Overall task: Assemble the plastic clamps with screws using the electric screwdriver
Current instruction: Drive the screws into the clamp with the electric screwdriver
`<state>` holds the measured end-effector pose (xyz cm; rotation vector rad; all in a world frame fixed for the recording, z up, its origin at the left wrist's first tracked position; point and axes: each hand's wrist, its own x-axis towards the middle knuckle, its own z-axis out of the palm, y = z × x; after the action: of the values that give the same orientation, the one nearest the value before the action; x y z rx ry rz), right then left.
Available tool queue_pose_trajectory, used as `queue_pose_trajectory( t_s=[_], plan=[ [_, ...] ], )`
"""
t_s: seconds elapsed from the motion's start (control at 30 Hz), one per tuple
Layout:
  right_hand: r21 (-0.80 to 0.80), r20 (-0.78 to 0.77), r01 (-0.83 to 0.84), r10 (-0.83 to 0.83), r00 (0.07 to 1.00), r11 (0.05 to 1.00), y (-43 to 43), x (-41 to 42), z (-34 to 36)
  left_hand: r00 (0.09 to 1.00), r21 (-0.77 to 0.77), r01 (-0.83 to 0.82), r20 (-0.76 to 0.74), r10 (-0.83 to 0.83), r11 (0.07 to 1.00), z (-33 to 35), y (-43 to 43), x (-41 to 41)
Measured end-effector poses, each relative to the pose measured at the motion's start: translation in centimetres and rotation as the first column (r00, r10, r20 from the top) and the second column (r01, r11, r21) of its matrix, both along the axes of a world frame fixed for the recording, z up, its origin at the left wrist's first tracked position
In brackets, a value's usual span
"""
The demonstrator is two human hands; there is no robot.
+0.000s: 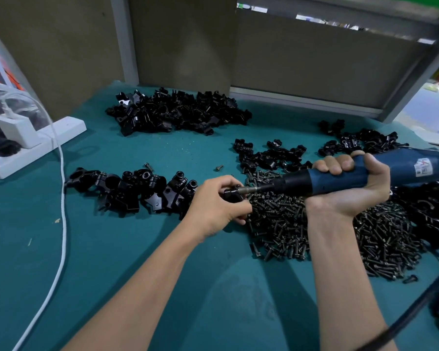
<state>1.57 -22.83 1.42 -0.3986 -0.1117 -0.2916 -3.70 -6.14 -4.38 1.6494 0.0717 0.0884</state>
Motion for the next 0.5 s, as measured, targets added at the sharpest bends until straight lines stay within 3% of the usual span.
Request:
queue_pose_trajectory(
  t_s=[0.23,0.4,0.5],
  plan=[
    [-0.002,-0.019,-0.011,0.011,1.000,1.000,-0.1,0.0,-0.1,0.998,-0.023,0.055,-0.038,-0.056,0.998,-0.1,0.5,0.3],
    [0.001,-0.011,-0.031,0.031,0.999,1.000,-0.7,-0.1,-0.2,0.926,-0.269,0.302,-0.146,-0.348,0.915,0.6,1.8,0.1],
    [-0.016,0.023,-0.062,0.062,0.998,0.998,-0.9,-0.3,-0.2,0.894,-0.312,0.360,-0.155,-0.421,0.879,0.8,2.3,-0.2]
  ],
)
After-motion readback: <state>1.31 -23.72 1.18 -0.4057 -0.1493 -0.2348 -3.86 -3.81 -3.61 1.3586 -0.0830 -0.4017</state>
